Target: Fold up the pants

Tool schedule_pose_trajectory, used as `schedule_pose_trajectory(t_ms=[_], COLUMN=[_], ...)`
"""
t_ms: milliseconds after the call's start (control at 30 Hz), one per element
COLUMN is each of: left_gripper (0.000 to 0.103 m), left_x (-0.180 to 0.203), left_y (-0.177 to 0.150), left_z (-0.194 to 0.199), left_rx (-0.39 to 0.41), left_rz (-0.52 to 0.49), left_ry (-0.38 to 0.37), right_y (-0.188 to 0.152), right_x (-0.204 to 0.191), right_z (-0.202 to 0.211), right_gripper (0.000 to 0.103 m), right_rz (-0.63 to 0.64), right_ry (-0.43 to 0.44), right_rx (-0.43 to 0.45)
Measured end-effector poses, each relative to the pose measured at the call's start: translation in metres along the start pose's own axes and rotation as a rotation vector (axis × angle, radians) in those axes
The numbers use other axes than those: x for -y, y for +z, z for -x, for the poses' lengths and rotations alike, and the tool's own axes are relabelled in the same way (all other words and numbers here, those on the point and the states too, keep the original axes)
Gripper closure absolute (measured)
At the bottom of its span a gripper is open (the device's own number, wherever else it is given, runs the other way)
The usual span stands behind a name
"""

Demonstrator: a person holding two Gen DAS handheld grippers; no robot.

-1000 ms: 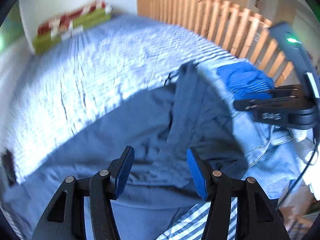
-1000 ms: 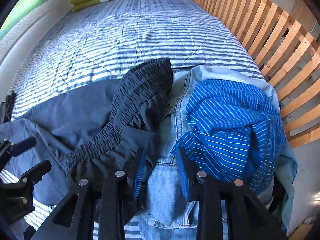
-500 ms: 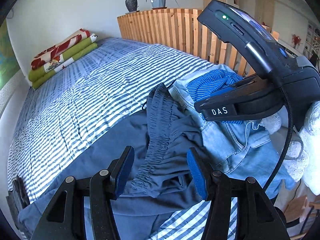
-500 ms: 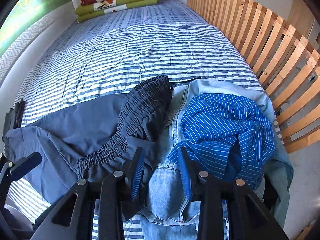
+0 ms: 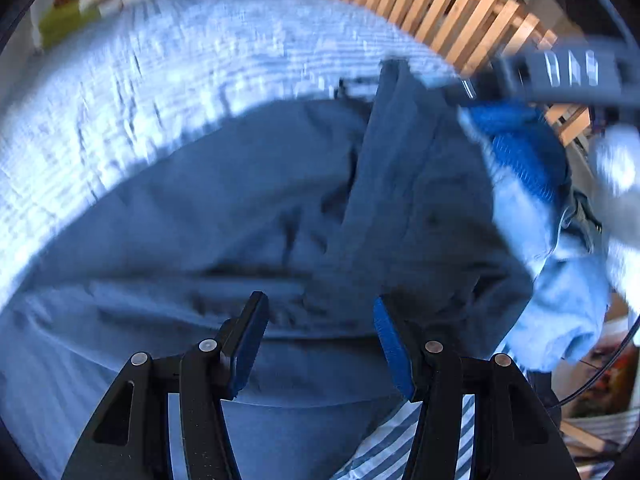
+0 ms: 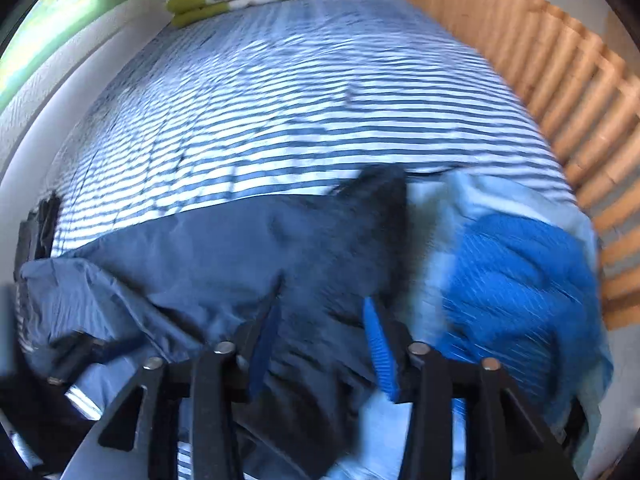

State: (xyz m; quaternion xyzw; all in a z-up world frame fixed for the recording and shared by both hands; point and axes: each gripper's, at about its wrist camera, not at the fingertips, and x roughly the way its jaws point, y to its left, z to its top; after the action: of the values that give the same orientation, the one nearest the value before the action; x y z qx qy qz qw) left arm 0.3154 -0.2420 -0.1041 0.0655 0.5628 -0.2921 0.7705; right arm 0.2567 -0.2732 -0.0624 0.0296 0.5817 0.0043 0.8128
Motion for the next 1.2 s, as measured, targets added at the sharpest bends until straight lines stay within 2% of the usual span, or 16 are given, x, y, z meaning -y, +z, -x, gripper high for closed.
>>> schedule_pose_trajectory(t_ms=[133, 267, 333, 400, 467, 500, 567, 667, 733, 767, 833, 867, 967, 1067, 1200], left_gripper=[0.042, 0.040, 0.039, 0.039, 0.044, 0.050, 0.054, 0.057, 0.060, 0.064, 0.068, 0.072, 0.076, 0.076, 0.077], left_x=[-0.013, -0.012, -0.009, -0.006, -0.001, 0.002, 0.016, 0.033, 0.048, 0.053, 0.065, 0.073, 0.086, 0.092, 0.091], left_y=[0.003, 0.007, 0.009, 0.012, 0.013, 0.012, 0.008, 0.004, 0.001, 0.001, -0.002, 0.002, 0.001, 0.004, 0.004], left_z=[-0.016, -0.036, -0.047, -0.052, -0.051, -0.049, -0.039, -0.023, -0.012, -0.008, 0.002, 0.001, 0.002, -0.005, -0.010], left_rx=[-0.011, -0.054, -0.063, -0.040, -0.013, 0.006, 0.057, 0.111, 0.149, 0.164, 0.192, 0.194, 0.189, 0.182, 0.181], left_rz=[0.081, 0.121, 0.146, 0.183, 0.221, 0.223, 0.191, 0.114, 0.058, 0.044, 0.026, 0.021, 0.003, 0.008, 0.031], left_ry=[-0.111, -0.225, -0.257, -0.303, -0.337, -0.349, -0.362, -0.361, -0.358, -0.367, -0.392, -0.406, -0.427, -0.428, -0.447], right_y=[0.016, 0.019, 0.016, 0.012, 0.006, 0.004, -0.002, -0.008, -0.009, -0.009, -0.003, 0.000, 0.007, 0.008, 0.005], right_x=[-0.018, -0.012, 0.000, 0.017, 0.035, 0.045, 0.065, 0.081, 0.083, 0.079, 0.068, 0.059, 0.039, 0.026, 0.022], right_z=[-0.040, -0.072, -0.072, -0.063, -0.052, -0.045, -0.030, -0.008, 0.004, 0.011, 0.014, 0.013, 0.004, -0.004, -0.017], right_gripper=[0.054, 0.055, 0.055, 0.057, 0.057, 0.057, 0.054, 0.054, 0.054, 0.053, 0.049, 0.048, 0.047, 0.046, 0.046], right_rz=[-0.001, -0.005, -0.034, -0.039, -0.055, -0.067, -0.108, -0.127, -0.122, -0.110, -0.087, -0.068, -0.017, 0.008, 0.008], right_ry=[-0.036, -0.115, -0.150, -0.174, -0.184, -0.196, -0.183, -0.102, -0.067, -0.050, -0.028, -0.025, -0.034, -0.064, -0.028], right_rx=[-0.067, -0.125, -0.135, -0.122, -0.114, -0.108, -0.098, -0.086, -0.074, -0.070, -0.074, -0.085, -0.129, -0.153, -0.189])
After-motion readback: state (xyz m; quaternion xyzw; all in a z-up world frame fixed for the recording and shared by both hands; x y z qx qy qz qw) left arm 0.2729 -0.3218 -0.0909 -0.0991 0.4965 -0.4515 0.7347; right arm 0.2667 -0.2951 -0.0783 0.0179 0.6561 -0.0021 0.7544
